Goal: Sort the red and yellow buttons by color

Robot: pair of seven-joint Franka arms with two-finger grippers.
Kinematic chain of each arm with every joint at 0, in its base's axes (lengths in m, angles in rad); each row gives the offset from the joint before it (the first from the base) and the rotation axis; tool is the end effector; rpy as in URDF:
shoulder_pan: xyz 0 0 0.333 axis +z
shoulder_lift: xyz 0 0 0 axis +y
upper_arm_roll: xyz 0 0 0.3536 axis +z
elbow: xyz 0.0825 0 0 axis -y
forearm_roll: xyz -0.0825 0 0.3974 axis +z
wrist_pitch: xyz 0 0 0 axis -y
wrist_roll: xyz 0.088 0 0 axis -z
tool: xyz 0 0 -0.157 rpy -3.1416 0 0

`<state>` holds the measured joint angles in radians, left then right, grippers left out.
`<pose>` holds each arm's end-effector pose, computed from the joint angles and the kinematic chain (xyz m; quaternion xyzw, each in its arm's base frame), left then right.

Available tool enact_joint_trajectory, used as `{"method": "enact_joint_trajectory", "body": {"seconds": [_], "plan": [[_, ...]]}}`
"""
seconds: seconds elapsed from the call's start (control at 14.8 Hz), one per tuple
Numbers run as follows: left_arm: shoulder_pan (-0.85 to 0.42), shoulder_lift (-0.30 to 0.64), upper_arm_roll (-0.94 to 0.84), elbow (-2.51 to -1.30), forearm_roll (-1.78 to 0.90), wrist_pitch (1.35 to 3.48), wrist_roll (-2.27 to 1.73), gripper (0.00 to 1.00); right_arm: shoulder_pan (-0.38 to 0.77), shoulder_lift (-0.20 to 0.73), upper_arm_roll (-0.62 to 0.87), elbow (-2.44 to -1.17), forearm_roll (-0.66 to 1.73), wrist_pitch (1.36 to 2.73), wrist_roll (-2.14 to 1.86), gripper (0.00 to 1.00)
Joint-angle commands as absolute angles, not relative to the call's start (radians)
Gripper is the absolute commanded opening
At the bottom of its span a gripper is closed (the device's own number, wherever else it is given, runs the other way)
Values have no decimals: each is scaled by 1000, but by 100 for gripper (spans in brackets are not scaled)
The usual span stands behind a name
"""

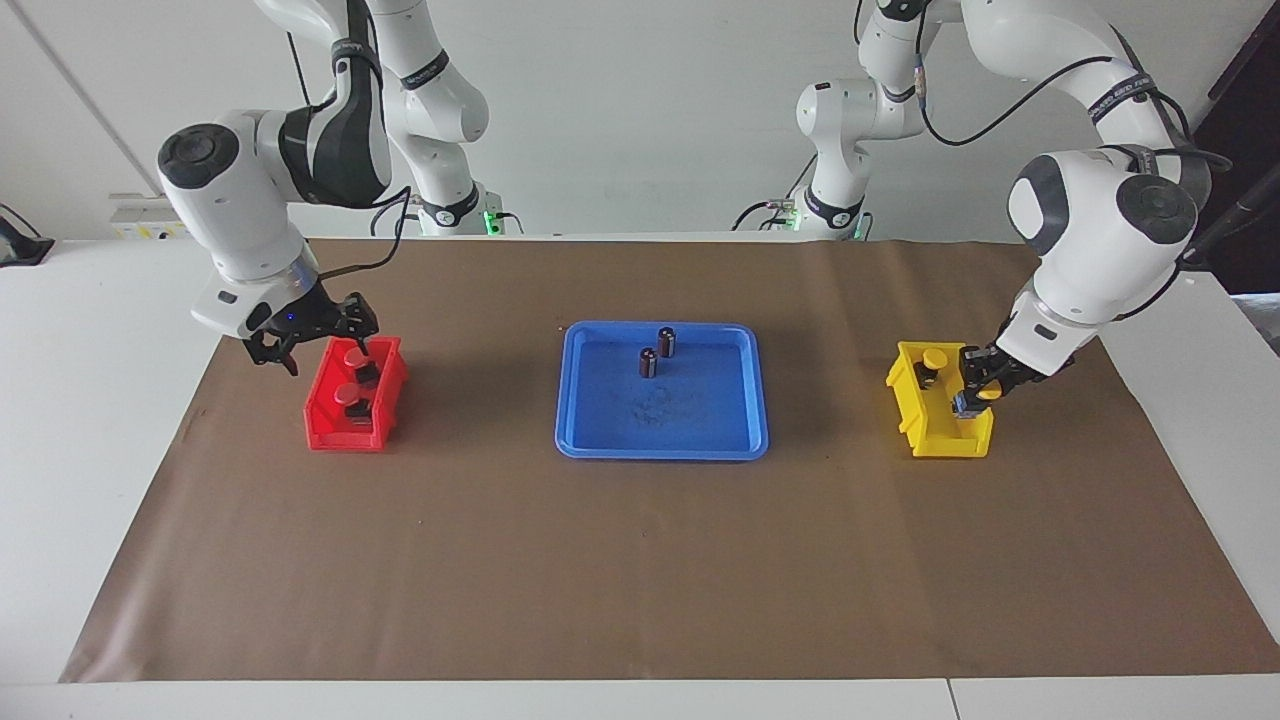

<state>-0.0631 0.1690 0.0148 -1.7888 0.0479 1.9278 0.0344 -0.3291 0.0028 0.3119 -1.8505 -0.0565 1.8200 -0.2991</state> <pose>0.6228 -0.0249 0.4347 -0.9984 0.0501 0.0148 0.0237 0.5707 -0.0173 0.4952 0.9885 0.1478 -0.0206 0.0239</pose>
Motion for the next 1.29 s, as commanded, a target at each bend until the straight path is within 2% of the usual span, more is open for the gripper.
{"method": "enact_joint_trajectory", "body": {"seconds": [0.0,0.27,0.47,0.54,0.61,0.68,0.74,0.81,0.95,1.22], "plan": [[-35,74,3,-1971,77,2063,70,1,-339,5,325,-1694,-37,1651,-224,99],[-25,64,2,-2058,77,2152,74,1,-364,14,307,-1553,29,1537,-150,100],[-26,71,2,-2120,77,2229,72,1,-358,27,304,-1543,15,1525,-149,100],[-26,69,2,-2144,77,2256,72,2,-295,28,278,-1542,-4,1516,-143,100],[-25,68,2,-2158,77,2275,74,3,-188,17,173,-1542,-14,1511,-115,100],[-25,69,2,-2160,77,2282,74,12,-96,9,69,-1533,-14,1511,-109,100],[-25,71,-2,-2160,77,2286,72,25,-24,5,-1,-1539,-14,1511,-107,100],[-26,72,-2,-2160,77,2286,69,41,-2,-9,-20,-1551,-14,1511,-104,100],[-26,74,-2,-2155,77,2283,71,59,12,-40,-29,-1589,-15,1500,-101,100],[-31,81,-2,-2056,75,2176,72,66,5,-45,-29,-1600,-21,1515,-100,100]]}}
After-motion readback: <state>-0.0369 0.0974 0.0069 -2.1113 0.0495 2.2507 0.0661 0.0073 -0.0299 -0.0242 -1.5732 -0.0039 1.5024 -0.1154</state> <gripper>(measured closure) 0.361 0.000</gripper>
